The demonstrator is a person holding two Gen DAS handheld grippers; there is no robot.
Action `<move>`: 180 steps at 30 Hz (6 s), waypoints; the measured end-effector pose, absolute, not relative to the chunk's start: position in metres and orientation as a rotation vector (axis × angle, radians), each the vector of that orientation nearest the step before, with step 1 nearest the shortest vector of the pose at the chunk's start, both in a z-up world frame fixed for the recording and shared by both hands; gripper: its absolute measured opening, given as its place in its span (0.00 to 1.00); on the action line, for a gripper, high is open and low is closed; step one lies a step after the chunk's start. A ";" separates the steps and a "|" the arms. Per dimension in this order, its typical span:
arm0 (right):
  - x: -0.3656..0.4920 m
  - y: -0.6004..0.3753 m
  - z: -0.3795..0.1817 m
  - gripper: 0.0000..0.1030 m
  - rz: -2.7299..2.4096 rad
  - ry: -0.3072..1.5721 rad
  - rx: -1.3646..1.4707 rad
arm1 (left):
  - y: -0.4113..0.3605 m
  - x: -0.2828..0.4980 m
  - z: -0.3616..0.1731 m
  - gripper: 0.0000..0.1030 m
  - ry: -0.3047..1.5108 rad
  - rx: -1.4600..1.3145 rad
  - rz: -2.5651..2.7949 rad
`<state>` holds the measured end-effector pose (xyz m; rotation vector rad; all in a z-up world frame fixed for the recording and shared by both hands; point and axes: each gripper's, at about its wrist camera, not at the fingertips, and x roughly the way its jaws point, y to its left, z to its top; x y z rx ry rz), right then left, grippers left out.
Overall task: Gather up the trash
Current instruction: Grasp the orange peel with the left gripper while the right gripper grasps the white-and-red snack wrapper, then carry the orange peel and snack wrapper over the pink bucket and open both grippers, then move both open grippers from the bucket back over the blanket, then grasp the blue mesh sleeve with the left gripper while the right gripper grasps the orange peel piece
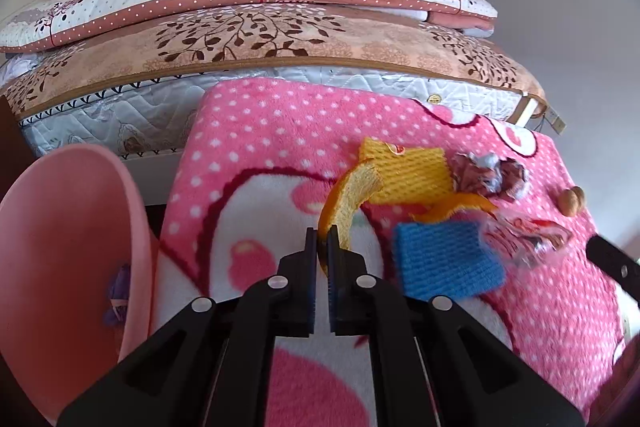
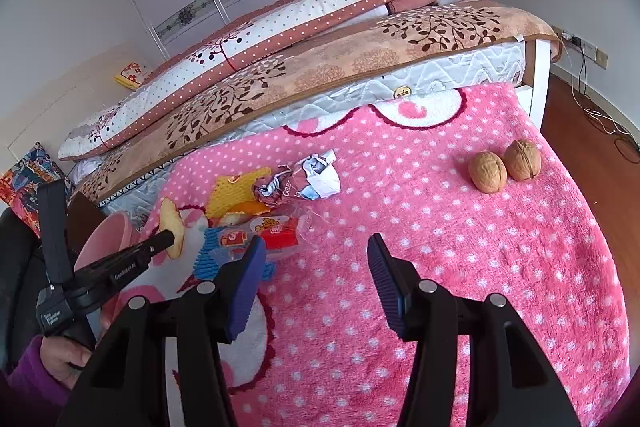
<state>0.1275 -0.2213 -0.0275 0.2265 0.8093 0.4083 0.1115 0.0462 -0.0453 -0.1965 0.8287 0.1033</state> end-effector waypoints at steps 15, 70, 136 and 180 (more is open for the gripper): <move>0.168 -0.183 -0.052 0.47 0.428 1.004 0.242 | 0.050 0.041 -0.018 0.04 0.752 -0.200 0.054; 0.059 0.028 0.019 0.21 0.849 0.735 -0.112 | 0.162 -0.062 -0.003 0.04 0.605 -0.314 0.322; 0.096 -0.210 -0.044 0.43 0.403 0.857 0.072 | 0.031 0.031 -0.015 0.41 0.769 -0.186 0.002; 0.101 -0.158 -0.050 0.43 0.601 0.958 0.093 | 0.051 0.017 -0.046 0.05 0.911 -0.302 -0.009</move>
